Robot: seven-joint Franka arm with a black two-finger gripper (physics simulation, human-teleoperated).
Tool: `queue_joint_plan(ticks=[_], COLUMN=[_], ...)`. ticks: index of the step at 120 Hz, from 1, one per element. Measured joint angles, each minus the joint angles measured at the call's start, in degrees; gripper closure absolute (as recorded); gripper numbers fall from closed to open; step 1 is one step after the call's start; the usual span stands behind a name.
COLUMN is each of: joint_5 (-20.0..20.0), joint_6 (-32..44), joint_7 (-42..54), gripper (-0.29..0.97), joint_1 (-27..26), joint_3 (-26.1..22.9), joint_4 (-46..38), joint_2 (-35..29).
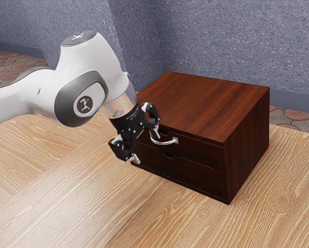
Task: Pull the drawer handle with one arm to open the drawer
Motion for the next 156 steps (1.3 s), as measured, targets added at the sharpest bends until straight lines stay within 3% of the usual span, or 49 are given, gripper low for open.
queue_joint_plan(ticks=[38,76,118,156], joint_5=[-0.6,-1.3,-2.0,-2.1], joint_6=[0.7,1.8,3.6,4.6], joint_7=[0.2,0.2,-0.2,-1.0], gripper=[0.32,0.53,0.66,0.69], joint_1=[0.0,0.5,0.6,1.5], joint_3=[0.1,0.0,-0.3,-1.1], joint_4=[-1.4,-9.5,-18.9,-25.8], joint_2=[-0.4,-7.5,-15.9,-24.0])
